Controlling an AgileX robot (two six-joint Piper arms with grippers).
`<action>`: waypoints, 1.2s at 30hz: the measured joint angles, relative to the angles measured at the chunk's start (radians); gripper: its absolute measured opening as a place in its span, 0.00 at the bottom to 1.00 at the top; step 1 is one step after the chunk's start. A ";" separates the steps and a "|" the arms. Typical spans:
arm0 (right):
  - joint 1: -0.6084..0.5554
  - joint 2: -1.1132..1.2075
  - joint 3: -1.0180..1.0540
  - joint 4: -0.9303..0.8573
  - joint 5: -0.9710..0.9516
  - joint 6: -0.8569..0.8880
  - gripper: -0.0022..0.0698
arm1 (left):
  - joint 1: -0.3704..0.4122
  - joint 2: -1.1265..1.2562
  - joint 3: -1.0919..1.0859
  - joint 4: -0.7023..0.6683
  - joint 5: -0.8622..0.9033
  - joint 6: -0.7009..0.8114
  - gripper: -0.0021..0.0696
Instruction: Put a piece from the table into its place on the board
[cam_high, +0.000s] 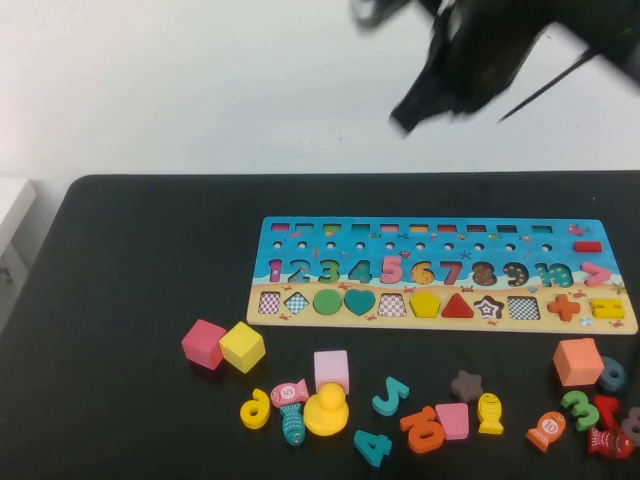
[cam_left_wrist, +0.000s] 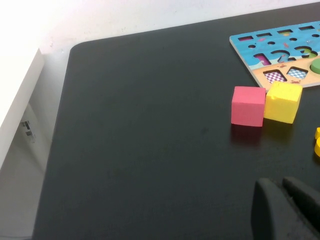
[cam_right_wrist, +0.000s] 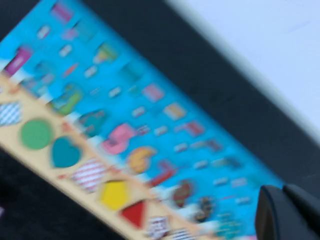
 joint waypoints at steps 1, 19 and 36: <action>0.009 -0.040 0.000 -0.032 0.000 -0.006 0.06 | 0.000 0.000 0.000 0.000 0.000 0.000 0.03; 0.021 -0.557 0.135 0.066 -0.008 -0.142 0.06 | 0.000 0.000 0.000 0.000 0.000 -0.002 0.03; 0.021 -1.247 1.309 0.681 -0.623 -0.443 0.06 | 0.000 0.000 0.000 0.000 0.000 -0.002 0.03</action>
